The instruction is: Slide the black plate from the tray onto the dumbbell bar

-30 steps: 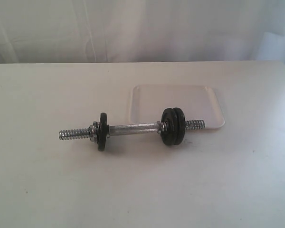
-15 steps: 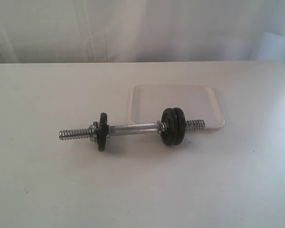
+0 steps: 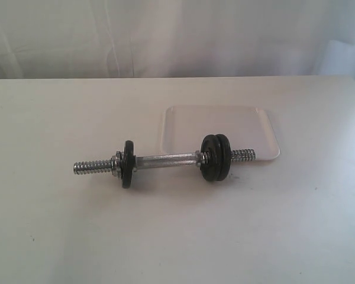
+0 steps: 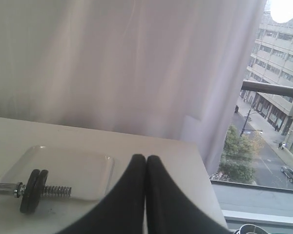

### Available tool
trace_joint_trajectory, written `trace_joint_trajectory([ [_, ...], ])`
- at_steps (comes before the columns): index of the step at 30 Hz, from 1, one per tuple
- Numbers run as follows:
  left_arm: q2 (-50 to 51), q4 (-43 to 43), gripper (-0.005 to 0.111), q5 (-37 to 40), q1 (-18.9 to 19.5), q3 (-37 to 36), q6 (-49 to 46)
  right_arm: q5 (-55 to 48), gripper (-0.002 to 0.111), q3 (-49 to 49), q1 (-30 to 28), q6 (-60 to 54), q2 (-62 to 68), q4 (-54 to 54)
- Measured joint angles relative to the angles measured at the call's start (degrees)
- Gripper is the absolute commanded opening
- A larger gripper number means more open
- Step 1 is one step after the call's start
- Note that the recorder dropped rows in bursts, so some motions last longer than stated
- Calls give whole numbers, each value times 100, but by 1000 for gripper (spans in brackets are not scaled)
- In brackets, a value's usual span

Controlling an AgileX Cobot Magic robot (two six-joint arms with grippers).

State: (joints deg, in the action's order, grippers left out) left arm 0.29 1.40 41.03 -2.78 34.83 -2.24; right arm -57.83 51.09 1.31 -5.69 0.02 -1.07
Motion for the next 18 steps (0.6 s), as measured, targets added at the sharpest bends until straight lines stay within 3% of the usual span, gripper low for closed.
trace_joint_trajectory([
  [5, 10, 0, 0, -1702, 0, -1393, 58, 1073, 0, -1205, 0, 0, 10, -13],
  [12, 10, 0, 0, -2574, 0, -2462, 327, 2305, 0, -2321, 0, 11, 21, 51],
  [18, 0, 0, 0, -3082, 0, -2951, 386, 3116, 0, -2973, 0, 49, 27, 107],
])
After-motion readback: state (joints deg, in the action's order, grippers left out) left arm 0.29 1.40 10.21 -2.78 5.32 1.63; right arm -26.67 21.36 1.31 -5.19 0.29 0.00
